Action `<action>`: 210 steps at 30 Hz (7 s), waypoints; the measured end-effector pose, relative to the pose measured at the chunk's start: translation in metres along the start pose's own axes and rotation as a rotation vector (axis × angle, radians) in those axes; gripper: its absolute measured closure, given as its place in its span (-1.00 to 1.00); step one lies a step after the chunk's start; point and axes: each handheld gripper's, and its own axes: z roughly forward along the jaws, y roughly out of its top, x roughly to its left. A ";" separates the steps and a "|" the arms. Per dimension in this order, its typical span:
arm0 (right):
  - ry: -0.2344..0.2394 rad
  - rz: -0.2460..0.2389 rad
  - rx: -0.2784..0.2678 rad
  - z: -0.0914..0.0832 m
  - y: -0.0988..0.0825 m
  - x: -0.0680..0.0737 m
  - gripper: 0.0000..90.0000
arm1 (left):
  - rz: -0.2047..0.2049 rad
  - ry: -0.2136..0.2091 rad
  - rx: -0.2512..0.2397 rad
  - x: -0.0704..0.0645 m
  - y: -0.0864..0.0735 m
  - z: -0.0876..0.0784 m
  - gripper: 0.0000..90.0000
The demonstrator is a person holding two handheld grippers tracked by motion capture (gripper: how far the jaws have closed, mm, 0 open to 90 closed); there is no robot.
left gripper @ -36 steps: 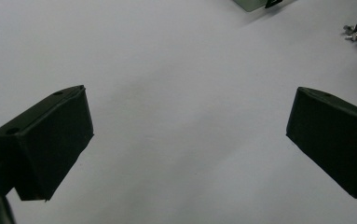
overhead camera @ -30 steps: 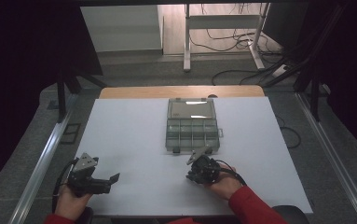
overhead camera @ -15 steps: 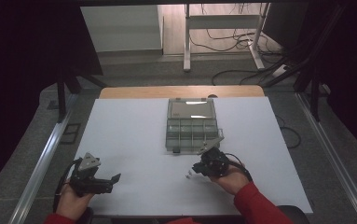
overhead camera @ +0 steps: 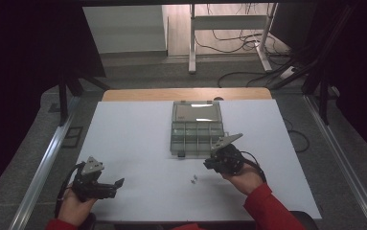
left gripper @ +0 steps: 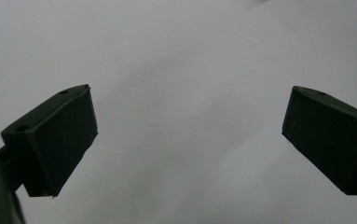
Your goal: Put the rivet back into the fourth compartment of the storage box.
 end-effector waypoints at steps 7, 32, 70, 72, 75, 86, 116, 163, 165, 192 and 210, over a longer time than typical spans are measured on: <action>-0.026 0.023 -0.016 -0.005 0.001 -0.012 0.84 | 0.005 -0.002 -0.005 0.000 0.000 0.000 -0.89; -0.099 0.107 -0.071 -0.010 0.016 -0.056 0.84 | 0.020 -0.009 -0.010 -0.001 -0.001 -0.001 -0.85; -0.245 0.184 -0.048 0.025 0.033 -0.120 0.66 | 0.016 -0.020 -0.013 0.000 -0.001 -0.001 -0.86; -0.246 0.182 -0.048 0.025 0.033 -0.120 0.63 | 0.014 -0.019 -0.014 0.000 -0.001 -0.001 -0.86; -0.250 0.173 -0.040 0.025 0.033 -0.118 0.57 | 0.009 -0.020 -0.017 0.000 -0.001 -0.001 -0.87; -0.231 0.152 -0.065 0.013 0.033 -0.108 0.21 | -0.002 -0.023 -0.020 0.002 -0.001 -0.001 -0.89; -0.211 0.132 -0.137 -0.009 0.017 -0.062 -0.87 | 0.002 -0.031 -0.021 0.002 -0.001 -0.002 -0.89; -0.065 0.018 0.130 0.039 0.004 0.015 -0.37 | 0.006 -0.032 -0.015 0.001 -0.001 -0.002 -0.90; -0.047 0.000 0.135 0.042 0.005 0.019 -0.15 | 0.007 -0.032 -0.014 0.001 -0.001 -0.002 -0.90; -0.013 -0.099 0.200 0.060 0.008 0.030 0.83 | 0.009 -0.032 -0.013 0.001 -0.001 -0.001 -0.89; 0.009 -0.030 0.067 0.034 0.012 0.012 0.83 | 0.004 -0.036 -0.014 0.002 -0.001 -0.002 -0.93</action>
